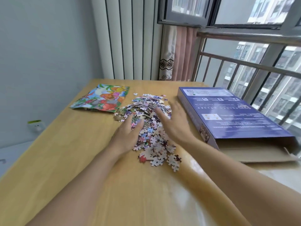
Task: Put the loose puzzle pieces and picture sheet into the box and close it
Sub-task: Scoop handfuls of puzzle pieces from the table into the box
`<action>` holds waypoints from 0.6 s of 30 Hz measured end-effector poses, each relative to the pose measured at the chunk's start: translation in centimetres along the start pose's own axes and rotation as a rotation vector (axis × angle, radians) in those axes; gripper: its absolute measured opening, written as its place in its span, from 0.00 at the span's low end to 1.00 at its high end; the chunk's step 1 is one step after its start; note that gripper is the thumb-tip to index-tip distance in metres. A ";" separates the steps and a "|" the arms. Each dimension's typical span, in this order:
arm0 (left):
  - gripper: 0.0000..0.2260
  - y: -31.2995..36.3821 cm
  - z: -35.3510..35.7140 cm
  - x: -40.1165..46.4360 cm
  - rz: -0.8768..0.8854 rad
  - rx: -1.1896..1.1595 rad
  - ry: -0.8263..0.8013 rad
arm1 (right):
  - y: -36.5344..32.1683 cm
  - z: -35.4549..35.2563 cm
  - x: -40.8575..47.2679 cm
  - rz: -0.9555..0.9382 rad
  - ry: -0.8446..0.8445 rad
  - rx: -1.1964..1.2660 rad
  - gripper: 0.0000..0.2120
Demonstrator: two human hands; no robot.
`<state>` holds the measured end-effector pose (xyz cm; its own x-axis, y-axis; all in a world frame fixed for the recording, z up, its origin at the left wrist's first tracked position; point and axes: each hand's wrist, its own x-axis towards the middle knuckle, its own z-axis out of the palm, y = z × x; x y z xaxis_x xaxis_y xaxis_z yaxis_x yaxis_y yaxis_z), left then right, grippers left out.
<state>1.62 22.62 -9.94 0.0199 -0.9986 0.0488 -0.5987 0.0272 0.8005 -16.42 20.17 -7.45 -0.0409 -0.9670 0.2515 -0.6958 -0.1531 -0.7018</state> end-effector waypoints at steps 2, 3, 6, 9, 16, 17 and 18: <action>0.49 -0.1 -0.9 -0.3 0.053 0.048 -0.064 | 1.2 -0.9 3.2 0.067 0.066 -0.107 0.42; 0.56 0.0 -1.2 -0.5 0.090 0.140 -0.100 | 1.9 -1.1 4.5 0.122 0.061 -0.158 0.43; 0.68 0.5 -0.8 -1.4 0.170 0.396 -0.183 | 2.8 -0.3 6.3 0.254 -0.027 -0.260 0.45; 0.71 0.7 0.6 -2.1 0.164 0.535 -0.219 | 2.6 0.8 6.4 0.400 -0.122 -0.267 0.48; 0.59 -0.5 0.3 -0.3 0.131 0.394 -0.081 | 2.1 0.2 3.3 0.109 -0.334 0.047 0.49; 0.56 -0.8 0.2 -0.1 0.129 0.357 -0.060 | 1.9 -0.7 2.7 0.061 -0.384 0.089 0.50; 0.53 -1.0 0.1 0.1 0.133 0.327 -0.030 | 1.6 -1.7 2.1 0.005 -0.436 0.105 0.51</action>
<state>2.11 22.48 -10.77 -0.0965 -0.9883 0.1180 -0.8191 0.1462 0.5547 -18.87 18.21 -6.94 0.2777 -0.9598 -0.0402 -0.6189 -0.1467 -0.7716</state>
